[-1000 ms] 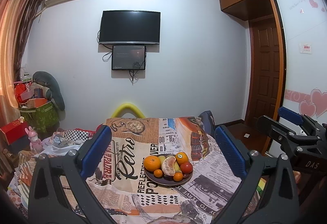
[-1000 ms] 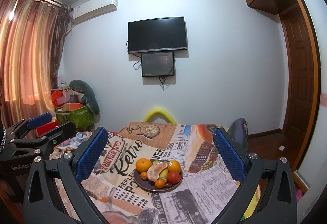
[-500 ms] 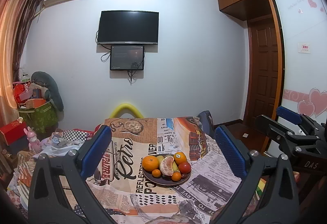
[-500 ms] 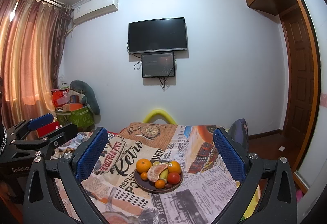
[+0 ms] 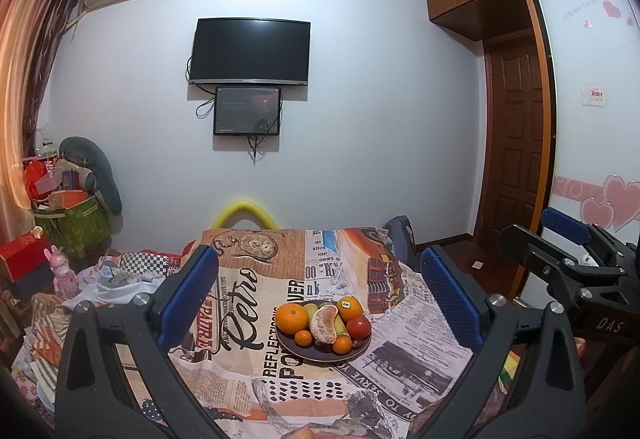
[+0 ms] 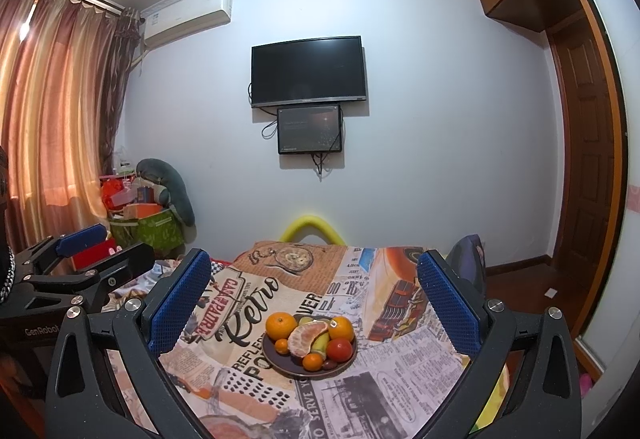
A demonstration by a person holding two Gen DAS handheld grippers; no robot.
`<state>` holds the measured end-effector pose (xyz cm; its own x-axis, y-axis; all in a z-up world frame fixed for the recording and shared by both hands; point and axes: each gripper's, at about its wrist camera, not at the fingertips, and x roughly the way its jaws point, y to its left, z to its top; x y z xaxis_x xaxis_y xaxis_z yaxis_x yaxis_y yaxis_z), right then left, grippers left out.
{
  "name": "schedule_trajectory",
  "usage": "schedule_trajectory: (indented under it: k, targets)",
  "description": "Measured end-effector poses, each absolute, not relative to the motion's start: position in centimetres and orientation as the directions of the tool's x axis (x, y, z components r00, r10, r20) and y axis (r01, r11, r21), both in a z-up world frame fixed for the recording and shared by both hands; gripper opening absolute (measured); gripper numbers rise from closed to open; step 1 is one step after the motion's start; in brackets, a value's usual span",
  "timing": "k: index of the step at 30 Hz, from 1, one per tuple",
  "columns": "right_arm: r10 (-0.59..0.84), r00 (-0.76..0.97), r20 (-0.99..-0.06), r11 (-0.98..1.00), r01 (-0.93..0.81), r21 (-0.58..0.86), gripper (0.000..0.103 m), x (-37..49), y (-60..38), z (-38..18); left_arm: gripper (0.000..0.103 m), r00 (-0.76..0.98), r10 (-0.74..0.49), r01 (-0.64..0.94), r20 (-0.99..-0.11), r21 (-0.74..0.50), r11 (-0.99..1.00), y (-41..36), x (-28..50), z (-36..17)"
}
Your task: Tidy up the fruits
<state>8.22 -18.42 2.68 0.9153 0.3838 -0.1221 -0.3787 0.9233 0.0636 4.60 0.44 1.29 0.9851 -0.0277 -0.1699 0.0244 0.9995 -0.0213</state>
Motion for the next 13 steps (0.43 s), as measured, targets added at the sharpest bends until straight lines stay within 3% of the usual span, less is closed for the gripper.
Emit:
schedule_trajectory:
  k: [13]
  targets:
    - [0.377,0.916,-0.138,0.926,-0.372,0.064,0.103,8.73,-18.44,2.49,0.103,0.98,-0.052,0.05,-0.19,-0.019,0.999,0.27,5.09,0.92]
